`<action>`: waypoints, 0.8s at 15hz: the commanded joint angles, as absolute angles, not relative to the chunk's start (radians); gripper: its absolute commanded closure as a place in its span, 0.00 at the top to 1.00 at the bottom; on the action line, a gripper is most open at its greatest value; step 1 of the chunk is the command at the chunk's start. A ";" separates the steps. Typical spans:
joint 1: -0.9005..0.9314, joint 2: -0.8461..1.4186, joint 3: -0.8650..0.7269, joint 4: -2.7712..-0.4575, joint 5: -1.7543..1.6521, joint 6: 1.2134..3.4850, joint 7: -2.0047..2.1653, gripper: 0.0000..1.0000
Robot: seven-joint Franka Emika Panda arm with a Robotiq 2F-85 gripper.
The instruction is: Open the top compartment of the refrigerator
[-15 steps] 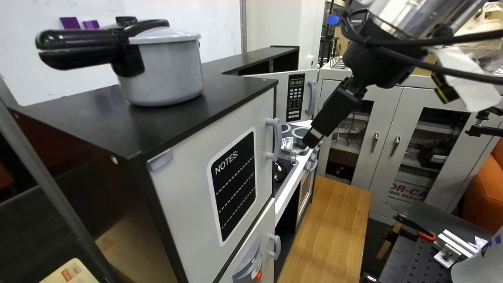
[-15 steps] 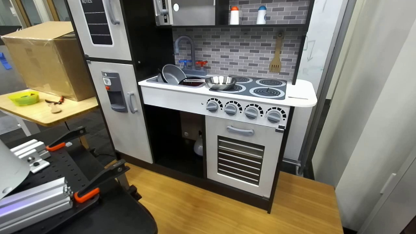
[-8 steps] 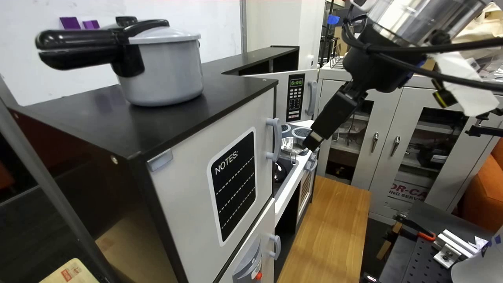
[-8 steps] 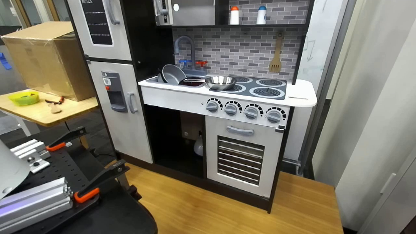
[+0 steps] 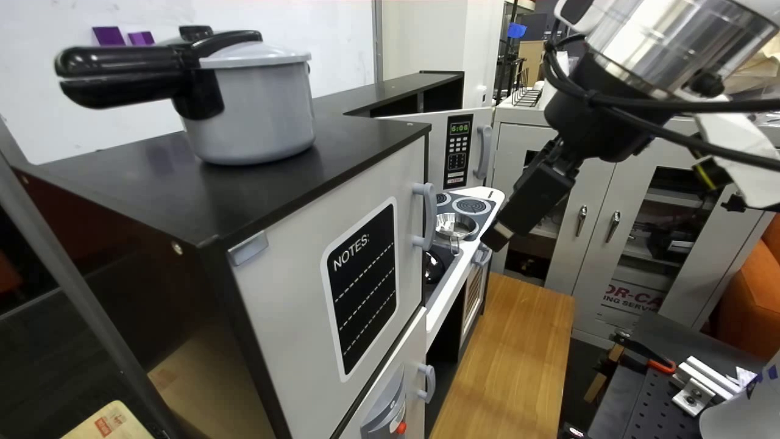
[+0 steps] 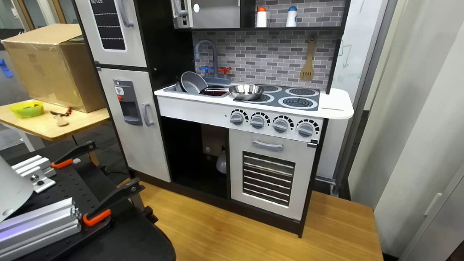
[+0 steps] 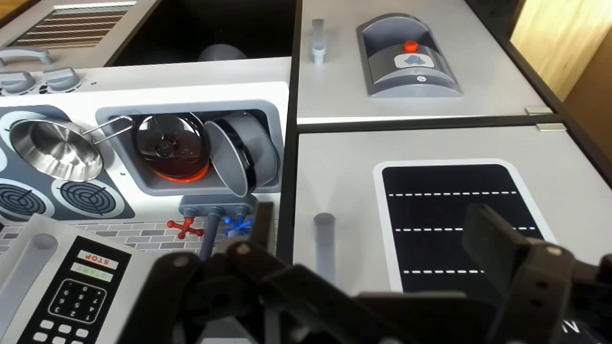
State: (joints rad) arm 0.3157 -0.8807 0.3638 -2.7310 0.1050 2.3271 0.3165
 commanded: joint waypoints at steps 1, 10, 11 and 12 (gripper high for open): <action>0.302 -0.925 0.392 -2.795 0.089 2.415 0.319 1.00; 0.310 -0.915 0.390 -2.780 0.098 2.405 0.315 1.00; 0.310 -0.915 0.390 -2.780 0.098 2.405 0.315 1.00; 0.310 -0.915 0.390 -2.780 0.098 2.405 0.315 1.00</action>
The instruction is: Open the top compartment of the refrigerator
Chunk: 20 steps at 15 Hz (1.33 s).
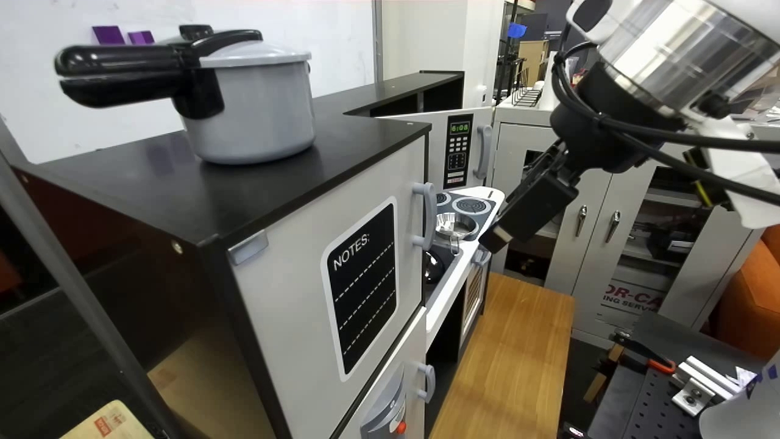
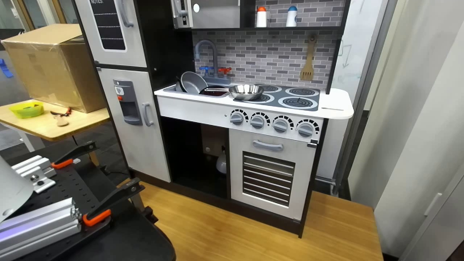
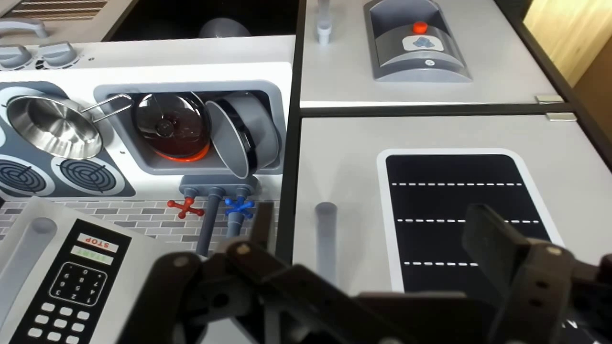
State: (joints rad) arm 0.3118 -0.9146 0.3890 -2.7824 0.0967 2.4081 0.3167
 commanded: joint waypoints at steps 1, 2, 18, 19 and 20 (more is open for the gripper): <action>0.310 -0.915 0.390 -2.780 0.098 2.405 0.315 1.00; 0.310 -0.915 0.390 -2.780 0.098 2.405 0.315 1.00; 0.239 -0.836 0.405 -2.782 0.050 2.609 0.309 1.00; 0.238 -0.820 0.406 -2.783 0.047 2.619 0.311 1.00; 0.252 -0.798 0.399 -2.783 0.055 2.630 0.304 1.00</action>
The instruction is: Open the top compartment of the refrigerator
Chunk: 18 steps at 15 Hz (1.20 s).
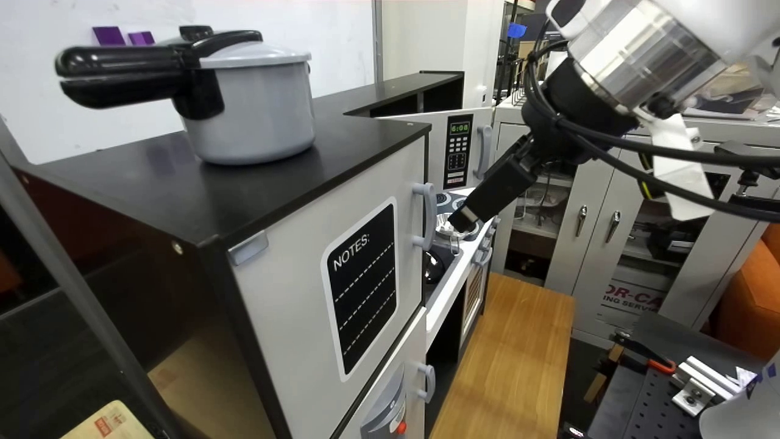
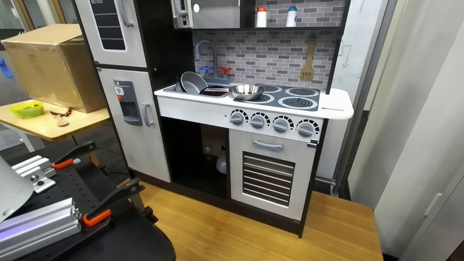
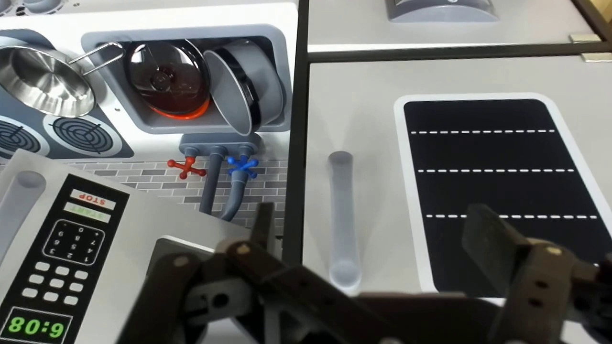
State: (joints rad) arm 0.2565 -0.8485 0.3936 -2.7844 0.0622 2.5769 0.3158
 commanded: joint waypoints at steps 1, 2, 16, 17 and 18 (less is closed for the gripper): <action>0.257 -0.782 0.398 -2.783 0.057 2.638 0.302 1.00; 0.261 -0.763 0.397 -2.783 0.057 2.646 0.300 1.00; 0.231 -0.627 0.357 -2.733 0.025 2.713 0.259 1.00; 0.229 -0.625 0.355 -2.731 0.021 2.716 0.254 1.00; 0.227 -0.623 0.353 -2.730 0.017 2.717 0.251 1.00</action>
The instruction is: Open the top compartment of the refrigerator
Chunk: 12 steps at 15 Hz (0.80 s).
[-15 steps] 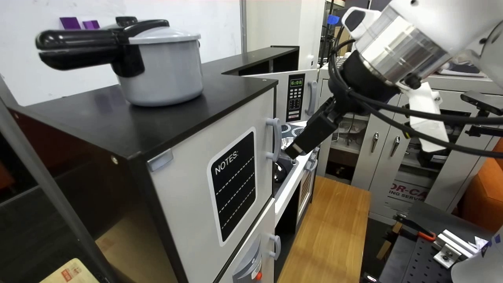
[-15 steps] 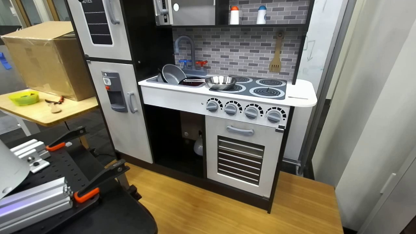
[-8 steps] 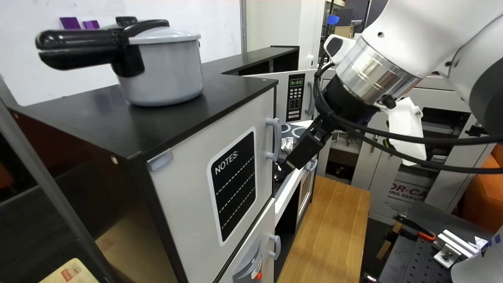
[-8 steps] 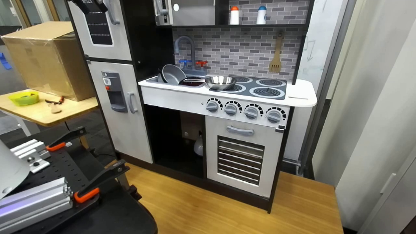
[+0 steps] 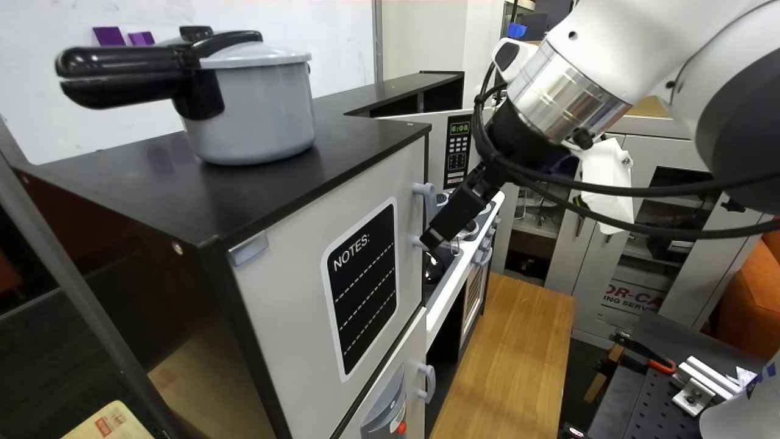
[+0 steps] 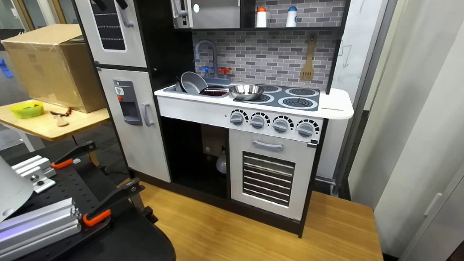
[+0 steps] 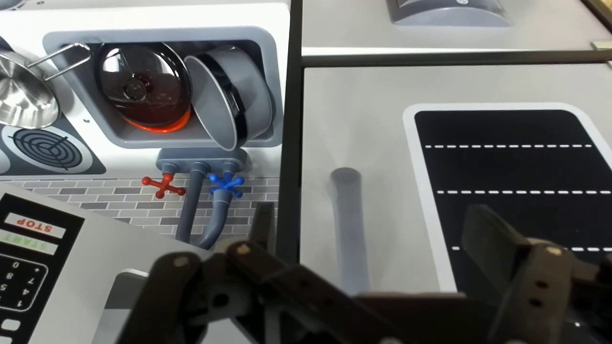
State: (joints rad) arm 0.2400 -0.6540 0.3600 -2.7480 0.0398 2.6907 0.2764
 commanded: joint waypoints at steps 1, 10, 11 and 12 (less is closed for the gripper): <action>0.224 -0.620 0.351 -2.730 0.013 2.721 0.247 1.00; 0.209 -0.590 0.334 -2.706 -0.010 2.746 0.218 1.00; 0.210 -0.584 0.334 -2.701 -0.009 2.749 0.217 1.00; 0.211 -0.577 0.334 -2.696 -0.009 2.752 0.216 1.00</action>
